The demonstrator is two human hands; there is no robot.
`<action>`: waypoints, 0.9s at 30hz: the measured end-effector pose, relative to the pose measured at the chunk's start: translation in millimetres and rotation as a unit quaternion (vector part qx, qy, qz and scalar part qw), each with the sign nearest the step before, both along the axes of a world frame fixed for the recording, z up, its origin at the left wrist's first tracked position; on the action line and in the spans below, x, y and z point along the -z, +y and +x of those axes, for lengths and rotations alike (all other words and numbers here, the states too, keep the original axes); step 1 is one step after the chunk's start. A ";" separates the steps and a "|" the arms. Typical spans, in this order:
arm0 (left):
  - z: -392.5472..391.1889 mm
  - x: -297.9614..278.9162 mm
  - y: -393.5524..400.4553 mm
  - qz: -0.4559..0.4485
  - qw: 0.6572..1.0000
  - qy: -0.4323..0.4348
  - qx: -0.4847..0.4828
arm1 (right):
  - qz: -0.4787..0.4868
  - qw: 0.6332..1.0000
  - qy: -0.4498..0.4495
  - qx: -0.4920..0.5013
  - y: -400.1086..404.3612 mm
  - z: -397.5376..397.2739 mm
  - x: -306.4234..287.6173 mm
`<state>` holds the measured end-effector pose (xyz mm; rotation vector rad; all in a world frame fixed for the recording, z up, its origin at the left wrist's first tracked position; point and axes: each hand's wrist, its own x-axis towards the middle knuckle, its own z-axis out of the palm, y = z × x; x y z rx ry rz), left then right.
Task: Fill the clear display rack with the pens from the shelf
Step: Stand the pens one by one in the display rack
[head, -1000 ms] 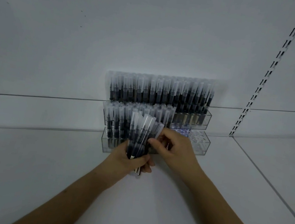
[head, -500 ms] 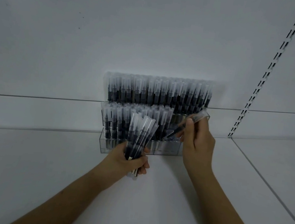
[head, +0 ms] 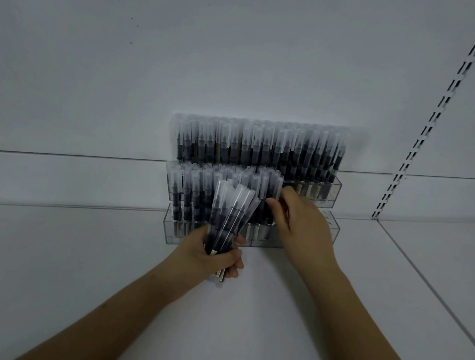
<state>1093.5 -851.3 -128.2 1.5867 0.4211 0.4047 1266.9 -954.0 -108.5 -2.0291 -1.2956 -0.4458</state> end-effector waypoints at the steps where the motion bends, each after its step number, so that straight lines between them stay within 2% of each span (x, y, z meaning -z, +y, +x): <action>1: 0.1 0.2 0.2 -0.001 1.000 -0.001 0.000 | 0.007 1.000 -0.007 0.004 -0.7 -0.4 1.6; 8: -0.3 -1.7 -0.6 -0.001 1.000 0.002 0.001 | 0.017 1.000 0.002 0.026 -6.6 1.2 7.3; 11: -1.1 -2.0 -0.4 0.003 1.000 0.009 -0.002 | 0.086 0.994 0.048 0.036 -14.1 -4.8 0.7; 13: -1.8 -1.6 0.4 0.007 1.000 0.014 0.001 | 0.124 0.991 0.044 0.011 -18.1 -11.2 -3.0; 17: -2.2 -1.9 0.5 0.024 0.999 0.025 0.006 | 0.050 0.991 0.050 -0.116 -11.7 -26.2 -1.7; 19: -2.6 -1.9 0.8 0.026 0.999 0.021 0.015 | 0.065 0.983 0.075 -0.156 -6.9 -29.7 -0.5; 25: -2.5 -2.8 0.2 0.035 0.999 0.018 0.018 | 0.113 0.961 0.171 -0.183 -5.1 -32.5 -0.4; 27: -2.7 -3.9 -1.0 0.037 0.999 0.025 0.013 | 0.170 0.941 0.227 -0.187 -10.1 -32.8 -6.0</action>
